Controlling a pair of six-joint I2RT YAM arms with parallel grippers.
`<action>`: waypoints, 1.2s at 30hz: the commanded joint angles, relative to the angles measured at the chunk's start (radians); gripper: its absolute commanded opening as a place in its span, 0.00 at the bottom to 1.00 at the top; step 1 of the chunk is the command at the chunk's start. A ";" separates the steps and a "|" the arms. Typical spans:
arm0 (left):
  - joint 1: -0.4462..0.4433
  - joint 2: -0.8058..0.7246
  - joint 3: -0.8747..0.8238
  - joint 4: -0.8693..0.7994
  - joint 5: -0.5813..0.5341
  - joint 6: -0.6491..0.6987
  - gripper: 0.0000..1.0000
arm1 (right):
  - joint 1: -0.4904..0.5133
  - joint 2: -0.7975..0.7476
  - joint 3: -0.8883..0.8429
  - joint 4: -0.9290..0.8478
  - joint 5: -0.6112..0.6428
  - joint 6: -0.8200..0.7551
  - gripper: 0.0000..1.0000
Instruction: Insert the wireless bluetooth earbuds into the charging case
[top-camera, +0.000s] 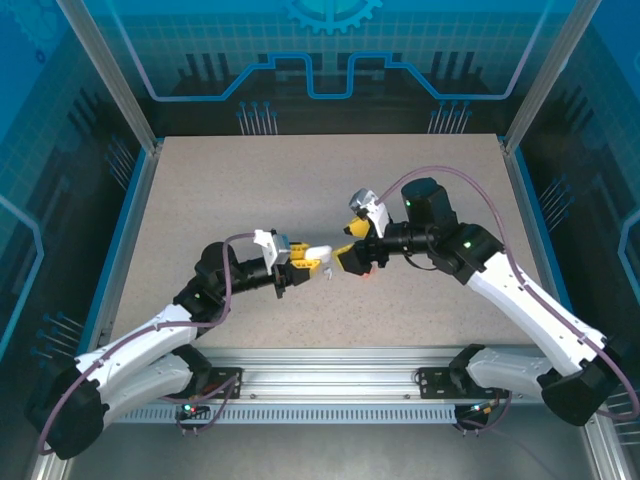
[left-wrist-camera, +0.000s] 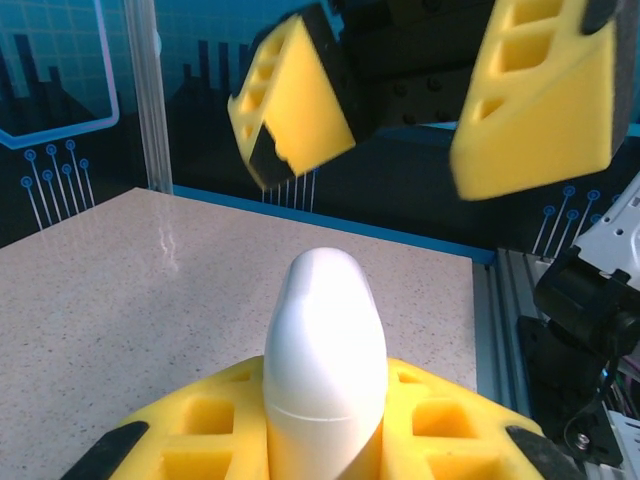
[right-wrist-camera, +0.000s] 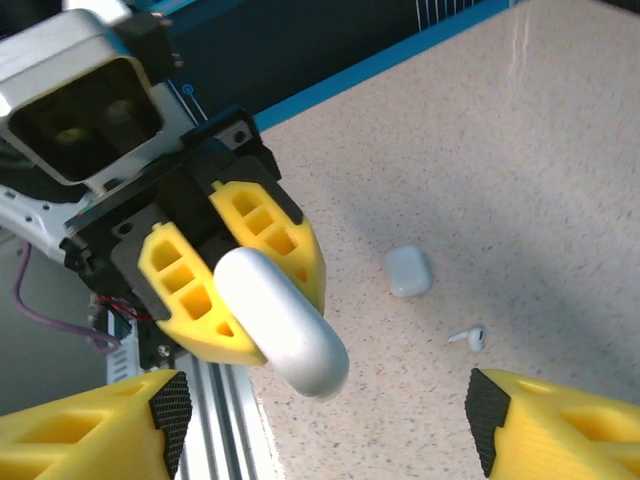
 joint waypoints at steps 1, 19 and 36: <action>-0.009 -0.022 0.037 0.008 0.054 -0.006 0.00 | -0.006 -0.042 -0.018 -0.036 -0.069 -0.183 0.77; -0.020 -0.007 0.059 0.007 0.080 -0.014 0.00 | 0.041 0.067 -0.009 -0.047 -0.132 -0.283 0.60; -0.021 0.006 0.065 0.011 0.063 -0.024 0.00 | 0.050 0.106 -0.011 -0.023 -0.182 -0.259 0.31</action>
